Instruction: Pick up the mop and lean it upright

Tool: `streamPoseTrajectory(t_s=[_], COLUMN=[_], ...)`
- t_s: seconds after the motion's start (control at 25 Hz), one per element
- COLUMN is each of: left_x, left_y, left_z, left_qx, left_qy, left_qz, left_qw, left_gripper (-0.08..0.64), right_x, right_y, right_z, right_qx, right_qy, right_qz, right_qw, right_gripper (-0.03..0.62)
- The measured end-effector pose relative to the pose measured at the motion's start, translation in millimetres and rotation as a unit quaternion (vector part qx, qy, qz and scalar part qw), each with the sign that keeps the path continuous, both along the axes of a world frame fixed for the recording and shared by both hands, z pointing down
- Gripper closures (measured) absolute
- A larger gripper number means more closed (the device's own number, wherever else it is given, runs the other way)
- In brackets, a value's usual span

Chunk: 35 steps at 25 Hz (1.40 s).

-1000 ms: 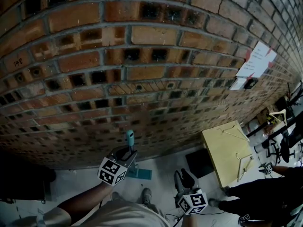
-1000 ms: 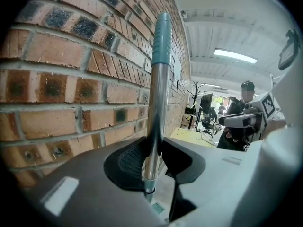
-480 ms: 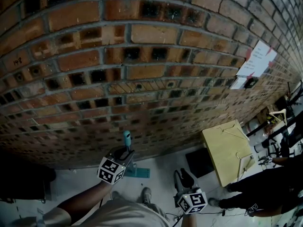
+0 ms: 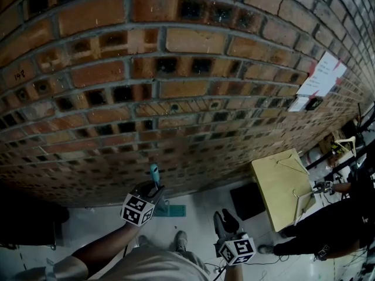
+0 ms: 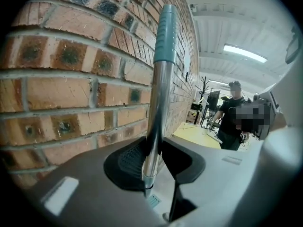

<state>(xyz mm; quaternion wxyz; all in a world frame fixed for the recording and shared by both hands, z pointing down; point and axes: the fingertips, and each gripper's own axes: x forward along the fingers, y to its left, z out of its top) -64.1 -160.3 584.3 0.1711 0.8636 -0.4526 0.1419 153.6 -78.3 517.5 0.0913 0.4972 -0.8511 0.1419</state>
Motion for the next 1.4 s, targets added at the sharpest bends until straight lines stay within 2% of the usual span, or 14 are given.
streamPoseTrajectory(t_s=[1.0,1.4], left_x=[-31,-41], left_y=[-12,-7], left_z=[90,125], left_qx=[-0.044,-0.074], left_qy=[-0.042,-0.061], left_qz=[-0.042,-0.05], left_qw=[0.9973,0.9942], left_gripper=[0.436,0.436], right_x=[-9,-10], right_y=[-3,-1], right_z=[22,27], right_qx=[-0.031,-0.039], right_qy=[0.011,0.009], right_qz=[-0.018,-0.026], right_qw=[0.999,0.999], right_gripper=[0.482,0.482])
